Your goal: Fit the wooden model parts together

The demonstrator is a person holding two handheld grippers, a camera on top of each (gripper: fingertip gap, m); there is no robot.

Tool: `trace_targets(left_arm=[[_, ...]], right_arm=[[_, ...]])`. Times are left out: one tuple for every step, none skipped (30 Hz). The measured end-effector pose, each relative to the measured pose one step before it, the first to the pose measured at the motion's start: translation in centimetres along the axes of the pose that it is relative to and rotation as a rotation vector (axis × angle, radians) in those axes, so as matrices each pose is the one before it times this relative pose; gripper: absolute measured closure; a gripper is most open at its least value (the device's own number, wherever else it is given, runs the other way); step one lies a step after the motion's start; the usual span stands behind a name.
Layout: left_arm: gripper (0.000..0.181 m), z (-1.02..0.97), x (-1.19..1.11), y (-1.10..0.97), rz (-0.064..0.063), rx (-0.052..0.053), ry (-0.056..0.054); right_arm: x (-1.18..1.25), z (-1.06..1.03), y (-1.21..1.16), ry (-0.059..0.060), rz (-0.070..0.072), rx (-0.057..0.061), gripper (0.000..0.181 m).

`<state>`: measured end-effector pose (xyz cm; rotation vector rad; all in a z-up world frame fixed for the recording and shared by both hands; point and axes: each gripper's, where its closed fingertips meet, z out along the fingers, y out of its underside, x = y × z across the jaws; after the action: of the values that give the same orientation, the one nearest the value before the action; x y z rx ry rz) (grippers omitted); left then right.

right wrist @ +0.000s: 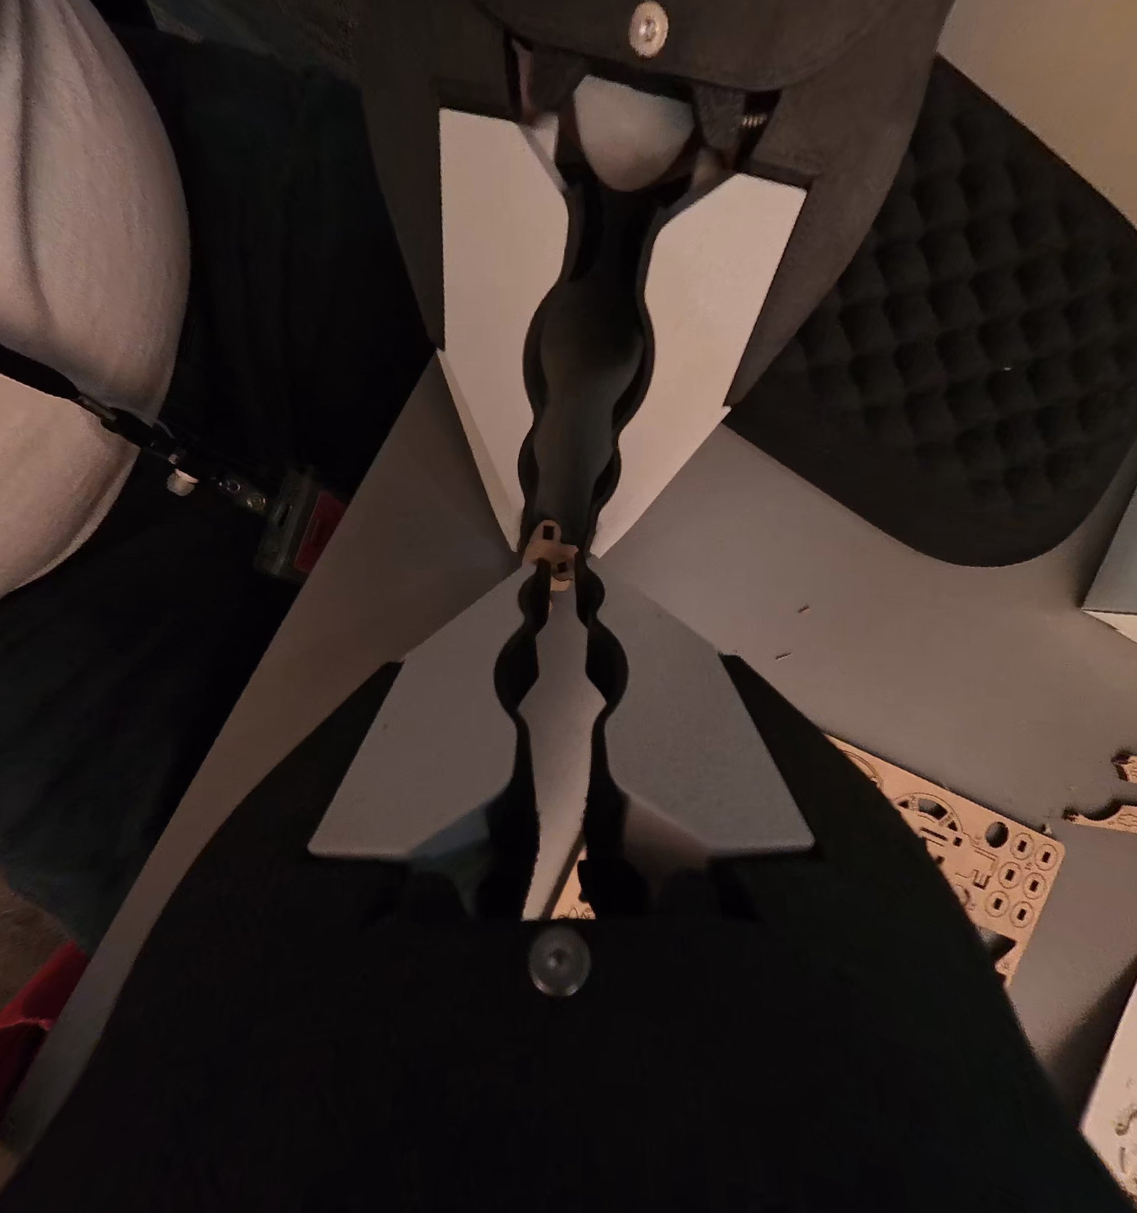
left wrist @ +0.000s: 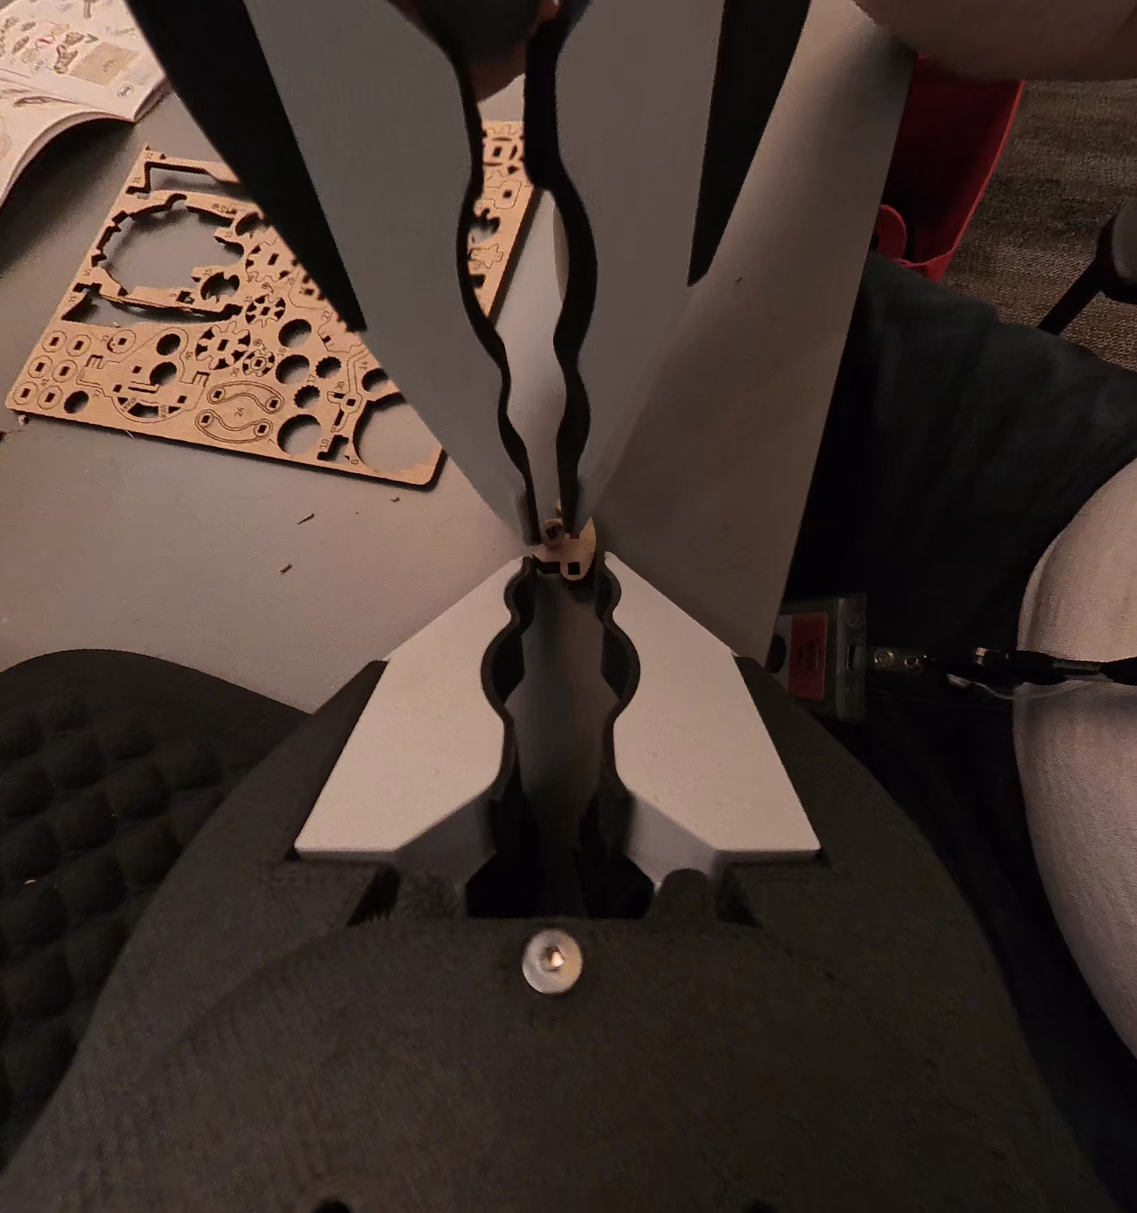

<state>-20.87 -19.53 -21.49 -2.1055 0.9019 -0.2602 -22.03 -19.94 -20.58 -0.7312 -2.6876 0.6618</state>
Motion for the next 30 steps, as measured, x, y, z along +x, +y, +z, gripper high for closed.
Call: trace_targets(left_arm=[[0.164, -0.006, 0.007, 0.004, 0.0000, 0.0000, 0.0000], [0.164, 0.000, 0.002, 0.000, -0.0001, 0.0000, 0.0001], [0.164, 0.000, 0.003, 0.000, -0.0001, 0.0000, 0.0002], [0.164, 0.001, -0.006, 0.001, -0.0004, 0.0000, 0.0004], [0.164, 0.006, 0.003, -0.004, -0.0005, 0.0000, 0.0004], [0.164, 0.000, 0.002, -0.001, 0.0000, 0.0001, 0.0001], [0.164, 0.001, -0.001, -0.002, 0.0005, 0.0001, 0.0002], [0.164, 0.000, 0.017, -0.004, 0.0007, 0.0002, 0.0005], [0.164, 0.000, -0.004, 0.000, 0.0004, 0.0000, -0.0001], [0.164, 0.006, 0.009, 0.009, -0.0004, -0.0001, 0.0004], [0.164, 0.000, -0.009, -0.009, -0.0007, -0.0001, 0.0006], [0.164, 0.000, 0.003, 0.004, -0.0009, -0.0002, 0.0007], [0.164, 0.001, -0.005, 0.002, -0.0005, -0.0001, 0.0004], [0.164, -0.006, 0.003, 0.003, 0.0002, 0.0000, -0.0002], [0.164, 0.005, 0.000, -0.006, 0.0004, 0.0000, -0.0003], [0.164, 0.000, -0.001, 0.000, 0.0001, 0.0000, 0.0000], [0.164, 0.000, 0.004, 0.000, -0.0002, 0.0000, 0.0002], [0.164, 0.000, 0.002, 0.000, -0.0001, 0.0000, 0.0001], [0.164, 0.000, -0.006, 0.000, 0.0003, 0.0000, -0.0003], [0.164, -0.001, -0.001, -0.001, 0.0007, 0.0000, -0.0007], [0.164, 0.006, -0.002, 0.005, 0.0008, 0.0001, -0.0008], [0.164, -0.001, 0.001, -0.002, 0.0006, 0.0001, -0.0006], [0.164, -0.006, 0.003, 0.004, 0.0002, 0.0000, -0.0002], [0.164, 0.006, -0.001, -0.004, -0.0004, 0.0000, 0.0003], [0.164, 0.001, -0.005, 0.002, -0.0006, -0.0001, 0.0003], [0.164, -0.001, 0.004, 0.002, -0.0004, -0.0001, 0.0000], [0.164, 0.001, -0.010, 0.001, -0.0002, 0.0000, 0.0002], [0.164, 0.000, 0.004, 0.000, -0.0002, 0.0000, 0.0002], [0.164, 0.006, -0.004, -0.004, -0.0001, 0.0000, 0.0001], [0.164, -0.006, 0.006, 0.004, 0.0000, 0.0000, 0.0000]], right_arm=[[0.048, 0.143, 0.189, -0.0014, 0.0085, -0.0093, 0.175], [0.054, 0.126, 0.180, 0.0007, 0.0051, -0.0074, 0.175], [0.008, 0.009, 0.011, 0.0000, 0.0041, 0.0034, 0.176], [0.030, -0.050, -0.020, 0.0023, 0.0024, 0.0061, 0.177], [-0.008, -0.012, 0.044, 0.0007, 0.0055, 0.0016, 0.177], [-0.004, -0.003, -0.022, 0.0010, 0.0055, 0.0064, 0.177], [-0.005, -0.011, -0.019, 0.0012, 0.0030, 0.0085, 0.177], [-0.018, -0.024, -0.006, 0.0001, 0.0041, 0.0116, 0.177], [0.003, -0.021, 0.010, -0.0021, 0.0111, 0.0111, 0.177], [-0.003, -0.010, 0.029, -0.0042, 0.0159, 0.0077, 0.177], [-0.030, -0.030, 0.101, -0.0044, 0.0108, 0.0011, 0.176], [-0.062, -0.080, 0.022, -0.0040, 0.0040, 0.0040, 0.175], [-0.019, -0.121, -0.091, 0.0014, 0.0003, 0.0094, 0.175], [-0.069, -0.139, -0.132, -0.0002, -0.0004, 0.0109, 0.176], [-0.101, -0.107, -0.072, -0.0029, 0.0010, 0.0062, 0.177], [-0.029, -0.049, 0.008, 0.0008, 0.0010, 0.0011, 0.177], [-0.016, 0.005, 0.022, 0.0019, -0.0004, -0.0005, 0.177], [-0.021, 0.053, 0.025, 0.0012, -0.0009, -0.0007, 0.177], [-0.053, 0.068, 0.046, -0.0017, -0.0011, -0.0026, 0.178], [0.005, 0.050, 0.014, 0.0022, -0.0032, -0.0017, 0.178], [0.010, -0.001, -0.041, 0.0045, -0.0066, 0.0020, 0.178], [0.028, -0.074, -0.068, 0.0057, -0.0049, 0.0045, 0.178], [0.143, -0.134, -0.070, 0.0088, 0.0012, 0.0054, 0.178], [0.166, -0.169, -0.096, 0.0076, 0.0060, 0.0102, 0.178], [0.214, -0.171, -0.142, 0.0062, 0.0108, 0.0175, 0.178], [0.219, -0.160, -0.100, 0.0030, 0.0170, 0.0180, 0.178], [0.108, -0.104, -0.008, -0.0068, 0.0207, 0.0136, 0.178], [0.034, -0.030, 0.066, -0.0120, 0.0215, 0.0093, 0.178], [0.085, 0.009, 0.056, -0.0077, 0.0195, 0.0083, 0.178], [-0.087, 0.025, 0.024, -0.0167, 0.0152, 0.0097, 0.178]])
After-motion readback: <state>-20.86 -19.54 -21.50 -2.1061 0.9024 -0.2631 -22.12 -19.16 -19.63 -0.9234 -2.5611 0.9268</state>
